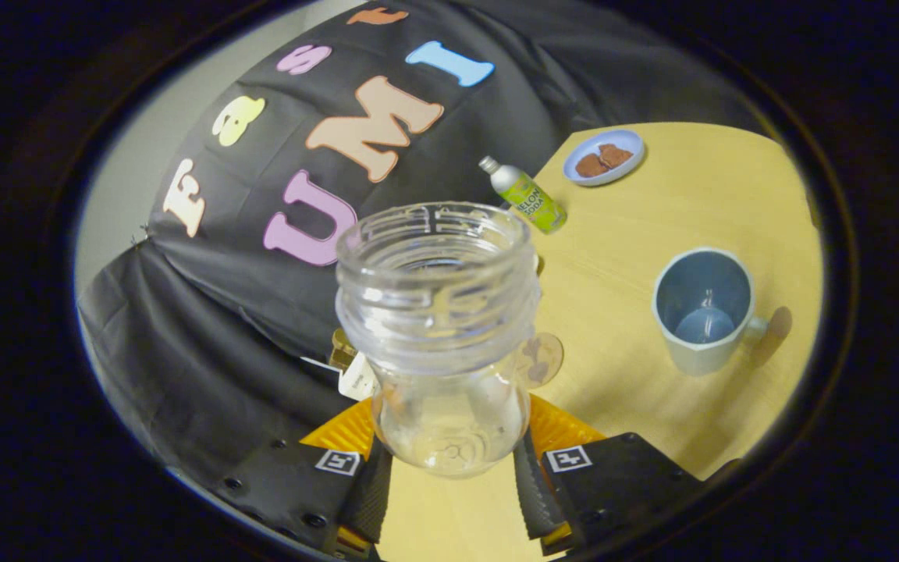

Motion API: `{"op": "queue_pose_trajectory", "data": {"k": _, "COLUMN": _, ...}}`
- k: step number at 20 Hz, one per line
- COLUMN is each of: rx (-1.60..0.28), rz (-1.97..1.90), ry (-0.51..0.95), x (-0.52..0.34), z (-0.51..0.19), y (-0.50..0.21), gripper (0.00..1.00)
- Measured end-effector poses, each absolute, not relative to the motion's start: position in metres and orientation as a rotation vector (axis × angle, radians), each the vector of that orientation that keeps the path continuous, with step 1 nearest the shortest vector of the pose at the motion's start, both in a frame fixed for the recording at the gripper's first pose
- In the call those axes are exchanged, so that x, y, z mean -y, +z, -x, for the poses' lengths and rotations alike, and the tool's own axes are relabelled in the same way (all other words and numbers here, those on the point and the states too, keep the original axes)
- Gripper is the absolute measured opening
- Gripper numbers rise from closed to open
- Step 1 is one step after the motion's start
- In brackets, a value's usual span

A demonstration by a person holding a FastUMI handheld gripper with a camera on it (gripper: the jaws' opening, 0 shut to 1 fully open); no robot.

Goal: Take the bottle from table, then pour the juice into the cup, finally place the bottle on the coaster

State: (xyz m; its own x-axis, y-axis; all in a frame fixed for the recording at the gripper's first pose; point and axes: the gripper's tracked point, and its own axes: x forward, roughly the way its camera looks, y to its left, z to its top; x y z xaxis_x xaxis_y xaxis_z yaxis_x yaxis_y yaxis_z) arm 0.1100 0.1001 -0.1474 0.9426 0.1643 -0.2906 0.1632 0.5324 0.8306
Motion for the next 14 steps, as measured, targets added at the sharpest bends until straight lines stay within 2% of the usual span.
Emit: {"op": "queue_pose_trajectory", "data": {"k": 14, "rx": -0.326, "rz": -1.329, "ry": -0.042, "x": -0.082, "z": -0.126, "y": -0.161, "gripper": 0.71}}
